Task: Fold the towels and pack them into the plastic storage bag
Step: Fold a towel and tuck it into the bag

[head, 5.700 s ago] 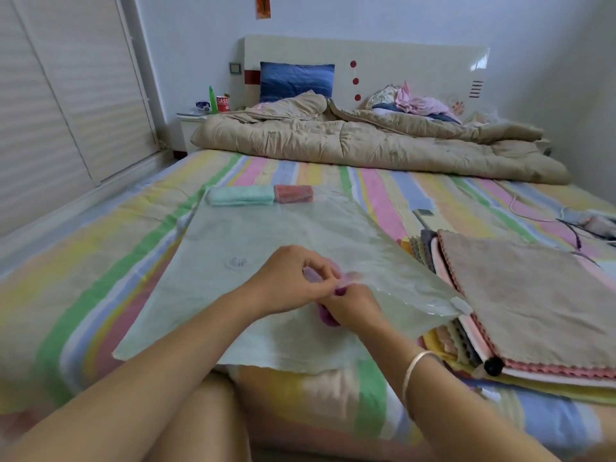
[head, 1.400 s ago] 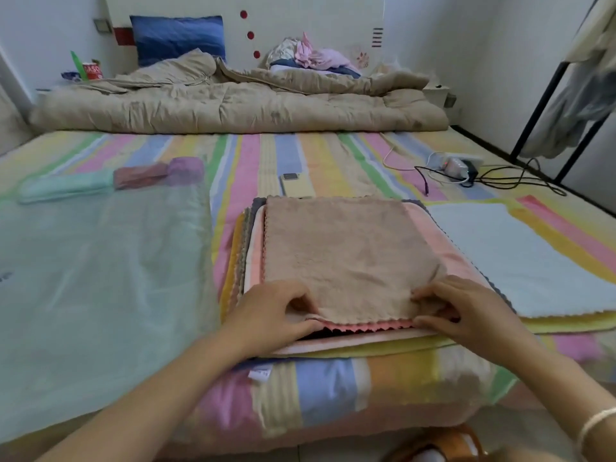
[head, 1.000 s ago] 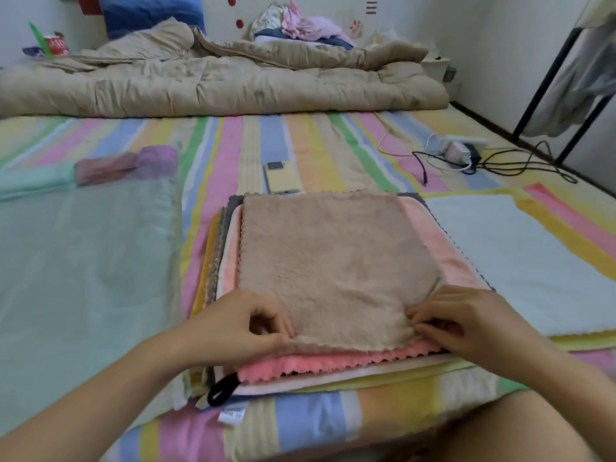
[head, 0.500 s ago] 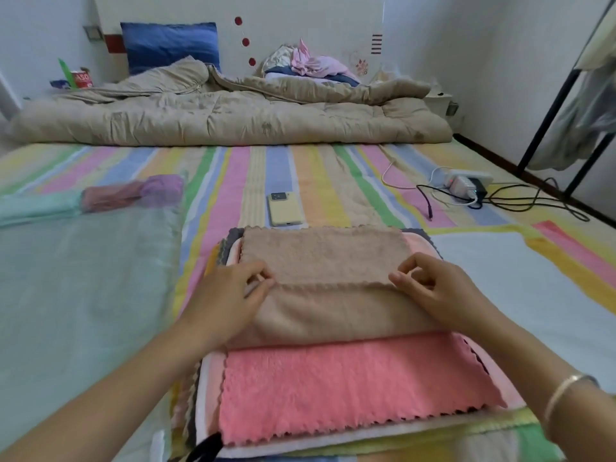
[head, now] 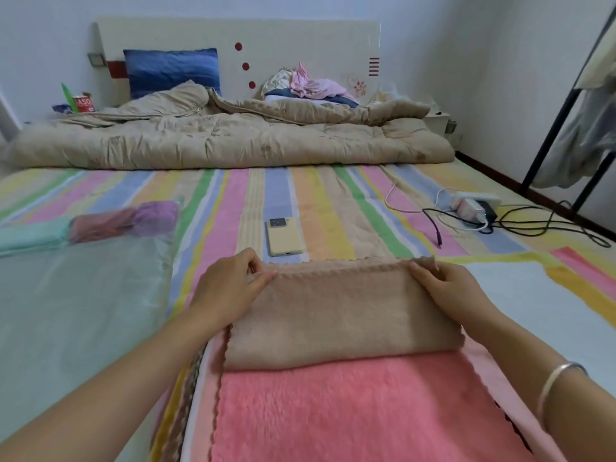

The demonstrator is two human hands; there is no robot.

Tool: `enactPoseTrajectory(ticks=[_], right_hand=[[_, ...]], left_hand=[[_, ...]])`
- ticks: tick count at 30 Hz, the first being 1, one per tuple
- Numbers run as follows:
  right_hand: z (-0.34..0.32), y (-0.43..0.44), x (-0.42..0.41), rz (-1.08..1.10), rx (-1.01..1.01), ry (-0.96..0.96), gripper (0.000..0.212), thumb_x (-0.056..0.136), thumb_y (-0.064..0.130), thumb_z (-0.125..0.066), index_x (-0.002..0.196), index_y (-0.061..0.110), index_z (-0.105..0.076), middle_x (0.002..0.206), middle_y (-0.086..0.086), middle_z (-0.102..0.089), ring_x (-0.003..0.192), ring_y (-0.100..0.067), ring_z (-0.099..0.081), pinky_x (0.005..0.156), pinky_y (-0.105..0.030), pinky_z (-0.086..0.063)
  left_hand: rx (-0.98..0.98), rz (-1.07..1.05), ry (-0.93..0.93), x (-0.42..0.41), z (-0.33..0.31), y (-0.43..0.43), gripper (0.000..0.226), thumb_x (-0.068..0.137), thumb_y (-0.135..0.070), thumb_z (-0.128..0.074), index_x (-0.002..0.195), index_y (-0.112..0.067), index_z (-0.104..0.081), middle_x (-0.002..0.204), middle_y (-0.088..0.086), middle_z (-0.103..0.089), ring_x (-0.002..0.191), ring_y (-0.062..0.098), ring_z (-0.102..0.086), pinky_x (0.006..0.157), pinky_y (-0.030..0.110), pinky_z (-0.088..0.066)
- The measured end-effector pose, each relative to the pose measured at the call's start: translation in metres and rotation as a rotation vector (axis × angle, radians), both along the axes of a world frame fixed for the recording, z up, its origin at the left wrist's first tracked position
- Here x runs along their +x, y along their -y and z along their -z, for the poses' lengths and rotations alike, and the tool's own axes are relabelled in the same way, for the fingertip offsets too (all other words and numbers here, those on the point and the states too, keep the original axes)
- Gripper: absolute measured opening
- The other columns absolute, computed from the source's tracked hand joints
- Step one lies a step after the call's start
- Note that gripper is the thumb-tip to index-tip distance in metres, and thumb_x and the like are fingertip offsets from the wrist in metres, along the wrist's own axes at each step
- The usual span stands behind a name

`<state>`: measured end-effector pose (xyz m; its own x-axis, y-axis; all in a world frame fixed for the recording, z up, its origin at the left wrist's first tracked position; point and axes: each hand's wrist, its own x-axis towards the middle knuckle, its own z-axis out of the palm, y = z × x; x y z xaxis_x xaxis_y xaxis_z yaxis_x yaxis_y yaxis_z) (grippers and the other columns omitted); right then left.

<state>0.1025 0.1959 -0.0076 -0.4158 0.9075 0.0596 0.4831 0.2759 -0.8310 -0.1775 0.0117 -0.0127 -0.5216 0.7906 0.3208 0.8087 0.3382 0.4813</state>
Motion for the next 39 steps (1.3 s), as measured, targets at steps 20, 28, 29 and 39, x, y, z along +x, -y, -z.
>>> enactPoseTrajectory(ticks=[20, 28, 29, 39], right_hand=[[0.021, -0.013, -0.041, 0.161, 0.619, 0.49, 0.027, 0.092, 0.034, -0.049, 0.113, 0.02, -0.057, 0.116, -0.006, -0.061, 0.107, -0.032, -0.055, 0.075, -0.04, -0.046], [0.034, 0.087, -0.042, -0.405, 0.507, 0.691, 0.099, 0.067, 0.076, 0.029, 0.153, 0.04, -0.003, 0.162, 0.009, 0.006, 0.148, -0.016, 0.014, 0.115, -0.045, 0.016], [0.037, 0.081, -0.033, -0.34, 0.522, 0.726, 0.1, 0.065, 0.076, 0.031, 0.153, 0.039, -0.002, 0.162, 0.009, 0.006, 0.148, -0.016, 0.015, 0.114, -0.045, 0.019], [-0.015, 0.12, 0.022, 0.044, -0.432, -0.145, 0.041, 0.094, 0.001, -0.047, 0.128, 0.023, -0.05, 0.1, -0.008, -0.071, 0.077, -0.015, -0.068, 0.063, -0.021, -0.051]], left_hand=[[-0.109, -0.104, -0.508, -0.016, 0.002, -0.042, 0.021, 0.09, -0.033, -0.063, 0.098, -0.015, -0.057, 0.088, 0.003, -0.062, 0.076, 0.026, -0.059, 0.06, 0.034, -0.041], [-0.302, 0.177, -0.351, 0.091, 0.024, -0.025, 0.071, 0.089, -0.049, 0.001, 0.155, -0.024, -0.01, 0.163, -0.003, -0.006, 0.149, 0.014, 0.0, 0.12, 0.036, -0.001], [-0.321, 0.169, -0.33, 0.089, 0.031, -0.023, 0.079, 0.082, -0.054, 0.01, 0.155, -0.027, -0.002, 0.163, -0.005, 0.001, 0.149, 0.011, 0.008, 0.12, 0.036, 0.006], [-0.315, 0.189, -0.264, 0.077, 0.037, -0.022, 0.086, 0.076, -0.062, 0.016, 0.154, -0.028, 0.005, 0.163, -0.006, 0.006, 0.148, 0.009, 0.012, 0.12, 0.037, 0.009]])
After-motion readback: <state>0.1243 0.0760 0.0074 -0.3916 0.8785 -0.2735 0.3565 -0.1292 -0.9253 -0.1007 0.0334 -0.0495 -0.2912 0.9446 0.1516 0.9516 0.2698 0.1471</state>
